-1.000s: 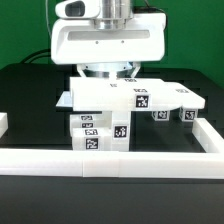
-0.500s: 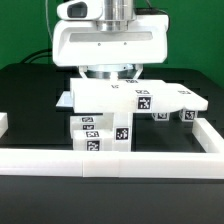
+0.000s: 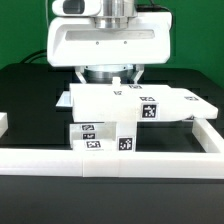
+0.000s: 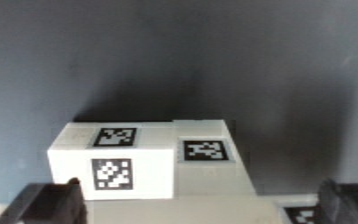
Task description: Assemble chair
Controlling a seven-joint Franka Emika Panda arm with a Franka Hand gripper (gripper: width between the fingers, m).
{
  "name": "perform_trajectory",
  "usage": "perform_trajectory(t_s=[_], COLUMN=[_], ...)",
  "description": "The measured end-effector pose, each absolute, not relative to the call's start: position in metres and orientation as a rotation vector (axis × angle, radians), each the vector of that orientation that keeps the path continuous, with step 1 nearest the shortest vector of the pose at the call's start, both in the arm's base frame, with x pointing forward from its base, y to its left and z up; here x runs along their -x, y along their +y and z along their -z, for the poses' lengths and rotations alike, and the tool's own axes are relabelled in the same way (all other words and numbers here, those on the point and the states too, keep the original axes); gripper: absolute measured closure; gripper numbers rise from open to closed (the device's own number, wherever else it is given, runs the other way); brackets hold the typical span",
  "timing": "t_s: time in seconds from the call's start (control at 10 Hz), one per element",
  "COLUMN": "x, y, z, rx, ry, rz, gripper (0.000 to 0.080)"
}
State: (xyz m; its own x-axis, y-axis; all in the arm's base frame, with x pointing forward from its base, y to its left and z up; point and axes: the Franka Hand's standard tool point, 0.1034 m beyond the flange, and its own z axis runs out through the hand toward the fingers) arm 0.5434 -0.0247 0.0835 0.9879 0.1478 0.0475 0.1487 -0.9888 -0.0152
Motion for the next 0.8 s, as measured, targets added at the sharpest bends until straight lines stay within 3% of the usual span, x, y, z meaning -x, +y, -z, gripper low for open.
perform_trajectory(t_s=[0.5,0.8], x=[-0.54,-0.515], y=[-0.026,-0.018], z=[-0.085,-0.1], rx=[3.111,3.087], ry=[-0.226,-0.215], rz=[0.067,0.058], gripper=[0.0151,0.0151])
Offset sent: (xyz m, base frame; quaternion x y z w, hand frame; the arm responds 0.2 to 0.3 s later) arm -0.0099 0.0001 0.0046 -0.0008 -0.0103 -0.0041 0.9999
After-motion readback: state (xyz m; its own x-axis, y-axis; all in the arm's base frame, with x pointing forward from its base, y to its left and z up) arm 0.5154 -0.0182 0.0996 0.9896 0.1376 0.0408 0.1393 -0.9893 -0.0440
